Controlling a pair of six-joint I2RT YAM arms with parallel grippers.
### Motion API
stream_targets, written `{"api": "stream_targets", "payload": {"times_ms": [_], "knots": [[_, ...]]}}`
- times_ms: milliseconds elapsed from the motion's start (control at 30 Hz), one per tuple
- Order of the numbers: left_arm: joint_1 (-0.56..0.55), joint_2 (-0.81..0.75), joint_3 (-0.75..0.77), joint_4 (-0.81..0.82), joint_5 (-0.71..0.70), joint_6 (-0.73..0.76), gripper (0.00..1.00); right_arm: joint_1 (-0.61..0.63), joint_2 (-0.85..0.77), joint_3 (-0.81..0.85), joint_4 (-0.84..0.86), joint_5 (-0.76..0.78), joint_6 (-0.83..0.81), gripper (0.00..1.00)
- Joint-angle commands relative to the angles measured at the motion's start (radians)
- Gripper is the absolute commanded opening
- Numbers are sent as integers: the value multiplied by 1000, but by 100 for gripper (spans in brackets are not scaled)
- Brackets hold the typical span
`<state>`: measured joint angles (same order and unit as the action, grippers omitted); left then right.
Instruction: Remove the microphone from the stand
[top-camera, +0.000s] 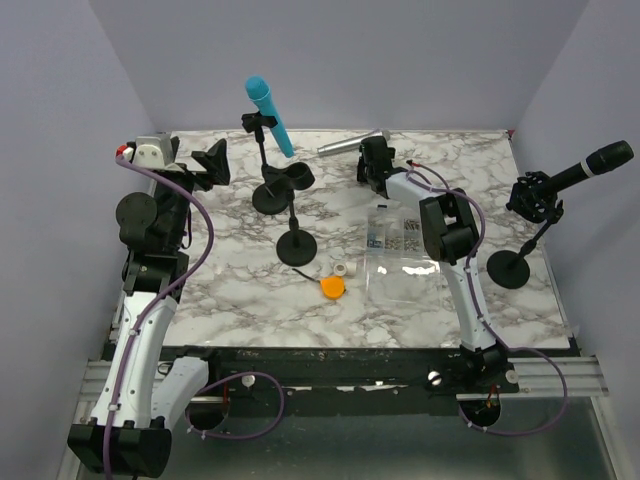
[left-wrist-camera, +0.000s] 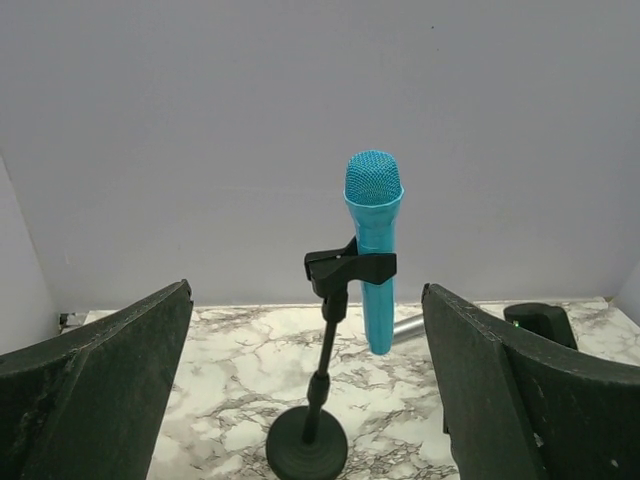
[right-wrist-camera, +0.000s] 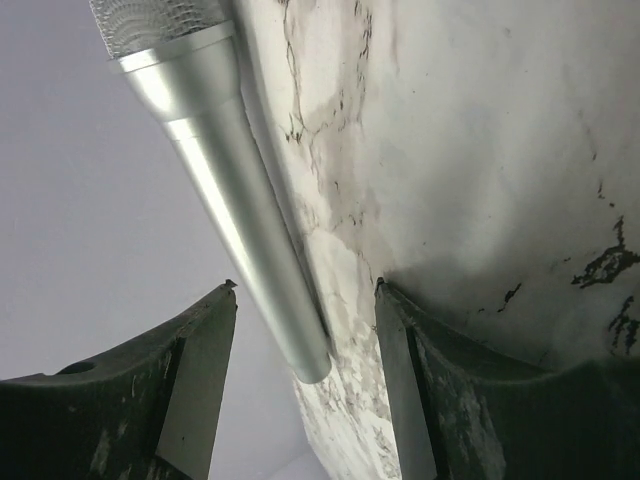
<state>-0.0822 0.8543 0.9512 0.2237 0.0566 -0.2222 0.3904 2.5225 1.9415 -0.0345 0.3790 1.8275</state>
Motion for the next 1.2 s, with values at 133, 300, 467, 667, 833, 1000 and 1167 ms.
{"api": "stream_targets", "payload": {"times_ms": [133, 300, 467, 667, 833, 1000, 1167], "knots": [[12, 5, -12, 26, 22, -16, 94, 1, 14, -50, -110, -37, -77, 64], [15, 7, -12, 27, 47, -16, 96, 2, -22, -56, -39, -73, -282, 71], [18, 16, -8, 43, 132, -39, 96, 14, -131, -120, 24, -71, -609, 75], [36, 57, 15, 40, 232, -90, 96, 32, -351, -248, 11, -66, -940, 82], [44, 89, 28, 46, 305, -141, 97, 40, -569, -350, -70, -293, -1098, 84], [44, 142, 52, 40, 392, -193, 97, 48, -798, -532, -6, -679, -1117, 90], [44, 176, 66, 43, 442, -239, 97, 87, -929, -687, 171, -964, -1015, 100]]}}
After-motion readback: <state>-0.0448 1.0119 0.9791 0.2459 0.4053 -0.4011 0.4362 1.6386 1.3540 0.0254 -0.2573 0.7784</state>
